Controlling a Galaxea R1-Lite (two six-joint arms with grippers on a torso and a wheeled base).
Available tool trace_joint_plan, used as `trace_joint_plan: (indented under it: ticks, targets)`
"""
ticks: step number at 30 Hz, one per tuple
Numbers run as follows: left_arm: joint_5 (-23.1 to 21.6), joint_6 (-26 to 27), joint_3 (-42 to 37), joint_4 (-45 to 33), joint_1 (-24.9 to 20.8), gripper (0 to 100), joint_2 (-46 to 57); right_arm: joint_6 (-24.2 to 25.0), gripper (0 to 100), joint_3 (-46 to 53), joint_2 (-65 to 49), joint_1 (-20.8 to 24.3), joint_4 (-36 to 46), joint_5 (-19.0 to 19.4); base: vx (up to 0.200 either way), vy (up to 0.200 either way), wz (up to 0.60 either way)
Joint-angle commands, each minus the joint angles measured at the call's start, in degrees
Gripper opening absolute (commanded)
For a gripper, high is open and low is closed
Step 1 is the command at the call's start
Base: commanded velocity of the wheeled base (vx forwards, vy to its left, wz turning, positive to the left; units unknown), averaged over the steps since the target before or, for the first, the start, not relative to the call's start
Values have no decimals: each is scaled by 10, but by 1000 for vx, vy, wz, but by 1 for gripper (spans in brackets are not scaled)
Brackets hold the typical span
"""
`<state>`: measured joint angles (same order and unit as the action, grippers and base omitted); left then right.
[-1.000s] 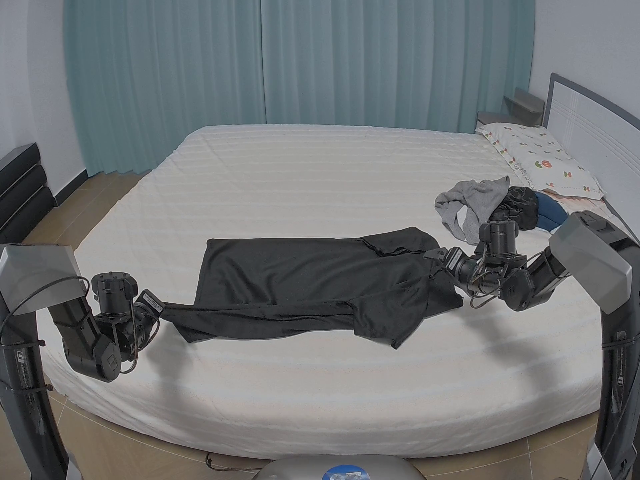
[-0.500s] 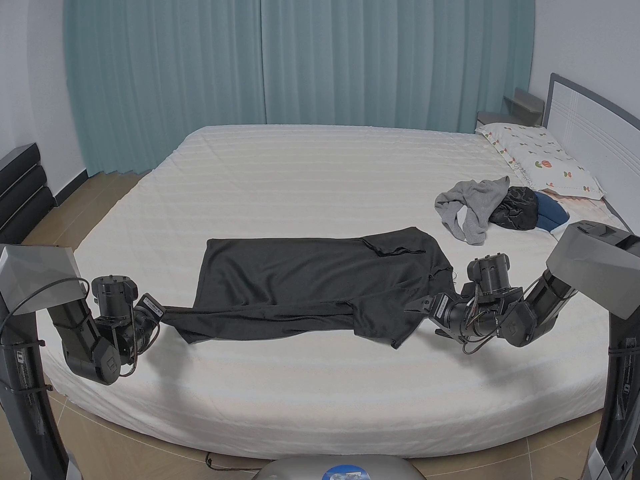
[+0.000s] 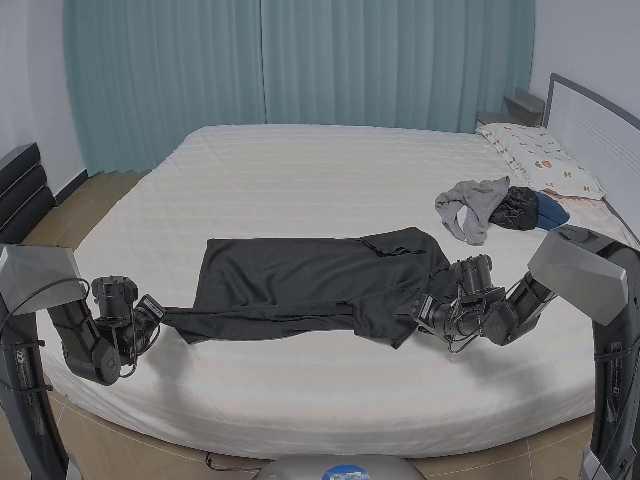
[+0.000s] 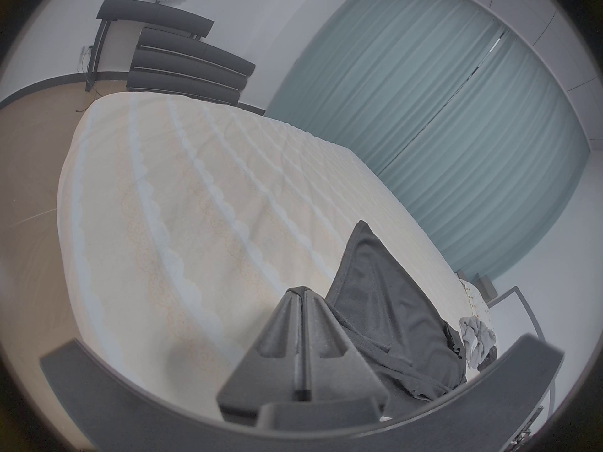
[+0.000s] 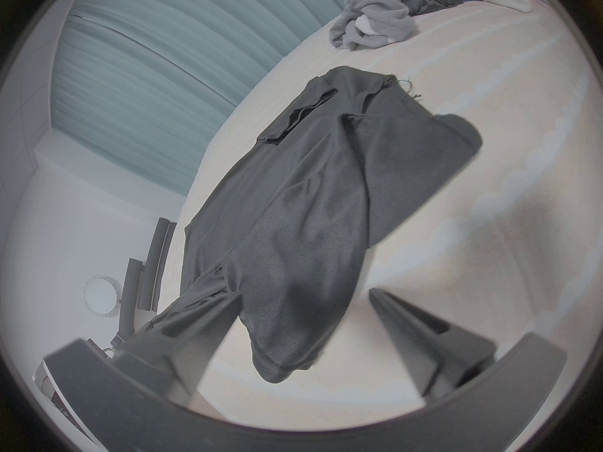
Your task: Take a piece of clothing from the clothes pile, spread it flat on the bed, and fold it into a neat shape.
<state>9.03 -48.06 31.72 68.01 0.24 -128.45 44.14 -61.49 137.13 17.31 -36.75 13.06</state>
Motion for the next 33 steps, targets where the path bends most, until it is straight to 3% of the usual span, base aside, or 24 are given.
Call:
trace_joint_plan:
  ticks: [1, 10, 13, 17, 22, 24, 33]
  targets:
    - [0, 0, 0, 0, 0, 0, -1, 0, 0, -9, 13, 3, 4, 0, 0, 0, 0]
    - [-2, 25, -10, -6, -1, 0, 0, 1, 0, 22, -38, -9, 58, -33, 0, 0, 0]
    - [-11, 40, -22, -7, -7, 0, 0, -1, 0, 86, -102, -23, 59, -33, 0, 0, 0]
    - [-11, 103, -59, -14, -16, 0, 26, -6, 0, 172, -180, -30, 63, -37, 0, 0, 0]
    - [-9, 139, -83, -20, -24, 0, 45, -9, 0, 235, -239, -32, 64, -37, 0, 0, 0]
    - [-9, 187, -106, -32, -26, 0, 49, -30, 0, 293, -267, -32, 63, -39, 0, 0, 0]
    - [-6, 250, -152, -36, -38, 0, 56, -71, 0, 416, -321, -25, 63, -39, 0, 0, 0]
